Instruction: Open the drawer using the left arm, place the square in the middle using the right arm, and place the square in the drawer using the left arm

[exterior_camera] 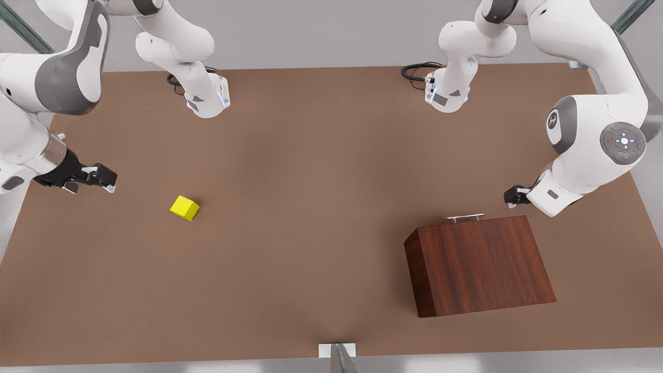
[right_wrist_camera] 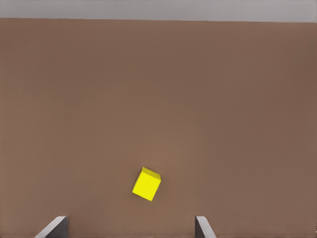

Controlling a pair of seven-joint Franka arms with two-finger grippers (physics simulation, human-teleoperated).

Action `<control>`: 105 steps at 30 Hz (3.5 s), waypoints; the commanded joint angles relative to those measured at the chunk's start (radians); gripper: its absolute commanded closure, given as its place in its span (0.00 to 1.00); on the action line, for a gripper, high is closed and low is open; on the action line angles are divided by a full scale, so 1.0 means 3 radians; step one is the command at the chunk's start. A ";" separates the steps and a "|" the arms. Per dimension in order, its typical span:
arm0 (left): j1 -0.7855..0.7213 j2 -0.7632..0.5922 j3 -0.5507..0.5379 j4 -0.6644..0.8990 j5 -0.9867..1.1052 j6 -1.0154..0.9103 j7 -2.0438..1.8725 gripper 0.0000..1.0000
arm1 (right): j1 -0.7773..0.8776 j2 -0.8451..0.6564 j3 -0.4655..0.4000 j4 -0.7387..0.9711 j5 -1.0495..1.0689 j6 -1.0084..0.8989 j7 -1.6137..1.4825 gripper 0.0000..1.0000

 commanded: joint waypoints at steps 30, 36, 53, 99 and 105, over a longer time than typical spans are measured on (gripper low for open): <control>-0.0102 -0.1011 -0.0209 -0.3481 -0.0182 0.3733 -0.5733 0.00 | -0.0189 -0.0027 0.0201 -0.3315 0.0237 0.2889 0.1685 0.00; -0.0179 -0.1001 -0.0204 -0.3537 -0.0182 0.3763 -0.5743 0.00 | -0.0224 0.0255 0.0196 -0.3376 0.0242 0.3217 0.1507 0.00; -0.0245 -0.0571 -0.0204 -0.3527 -0.0182 0.4213 -0.5871 0.00 | -0.0183 0.0500 0.0201 -0.3484 0.0258 0.3590 0.1425 0.42; -0.0240 -0.1261 -0.0153 -0.4146 -0.0141 0.3641 -0.5815 0.00 | 0.1719 0.0061 0.0185 -0.1474 0.0114 0.1812 0.3702 0.00; -0.0240 -0.1399 -0.0153 -0.4223 -0.0141 0.3528 -0.5820 0.00 | 0.0036 -0.0200 0.0124 -0.0999 -0.0192 0.0399 -0.0339 0.00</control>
